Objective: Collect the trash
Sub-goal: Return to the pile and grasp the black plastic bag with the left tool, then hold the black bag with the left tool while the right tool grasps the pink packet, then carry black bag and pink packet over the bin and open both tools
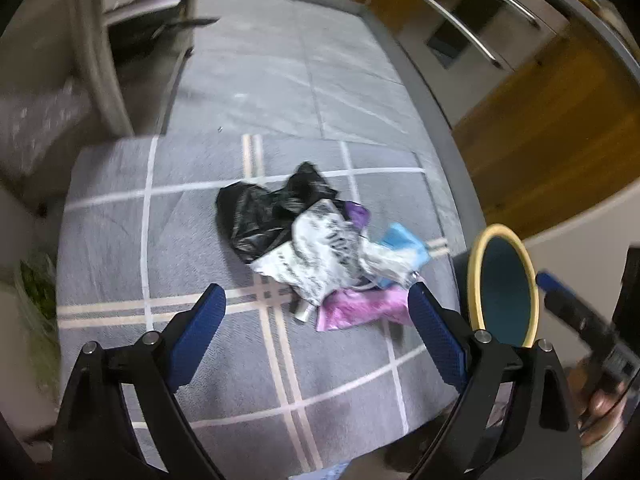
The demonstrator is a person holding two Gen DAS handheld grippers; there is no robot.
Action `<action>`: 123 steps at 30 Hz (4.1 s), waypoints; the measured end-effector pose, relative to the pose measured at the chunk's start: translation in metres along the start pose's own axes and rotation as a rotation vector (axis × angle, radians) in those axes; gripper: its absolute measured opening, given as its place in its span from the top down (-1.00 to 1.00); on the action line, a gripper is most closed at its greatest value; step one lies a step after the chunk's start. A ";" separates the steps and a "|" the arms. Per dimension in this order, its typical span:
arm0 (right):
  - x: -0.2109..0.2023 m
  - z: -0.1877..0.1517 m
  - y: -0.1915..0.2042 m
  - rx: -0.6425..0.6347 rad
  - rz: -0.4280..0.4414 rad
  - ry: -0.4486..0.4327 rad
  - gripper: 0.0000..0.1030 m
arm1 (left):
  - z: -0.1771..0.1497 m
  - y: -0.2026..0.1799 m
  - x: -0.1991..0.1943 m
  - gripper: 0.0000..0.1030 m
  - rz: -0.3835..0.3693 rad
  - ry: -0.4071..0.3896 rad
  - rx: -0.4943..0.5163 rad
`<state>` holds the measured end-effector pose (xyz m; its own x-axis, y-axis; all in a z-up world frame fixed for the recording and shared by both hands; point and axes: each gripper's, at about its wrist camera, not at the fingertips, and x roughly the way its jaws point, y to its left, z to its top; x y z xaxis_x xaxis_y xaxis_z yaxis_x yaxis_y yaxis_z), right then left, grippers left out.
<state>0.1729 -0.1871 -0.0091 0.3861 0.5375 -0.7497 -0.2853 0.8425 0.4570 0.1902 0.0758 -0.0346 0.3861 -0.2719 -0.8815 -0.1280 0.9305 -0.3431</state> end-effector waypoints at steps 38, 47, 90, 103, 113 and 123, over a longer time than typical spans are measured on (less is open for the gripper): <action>0.086 -0.011 -0.036 0.270 0.028 0.143 -0.49 | -0.029 0.095 0.032 0.80 -0.258 -0.028 -0.466; 0.110 -0.023 -0.032 0.276 -0.003 0.202 -0.49 | -0.044 0.100 0.002 0.80 -0.237 -0.046 -0.453; 0.037 -0.053 -0.003 0.048 0.142 0.198 0.55 | -0.066 0.039 -0.055 0.83 -0.310 -0.160 -0.349; -0.037 -0.042 -0.045 0.075 0.079 -0.013 0.55 | -0.062 0.007 -0.062 0.83 -0.343 -0.193 -0.294; -0.067 -0.039 -0.083 0.135 0.031 -0.107 0.55 | -0.049 -0.046 -0.056 0.83 -0.388 -0.196 -0.194; -0.087 -0.045 -0.119 0.202 -0.003 -0.157 0.55 | -0.045 -0.123 -0.025 0.83 -0.439 -0.126 -0.070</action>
<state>0.1334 -0.3356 -0.0194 0.5224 0.5212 -0.6749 -0.1091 0.8258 0.5532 0.1553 -0.0431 0.0146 0.5250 -0.6007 -0.6029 0.0126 0.7138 -0.7003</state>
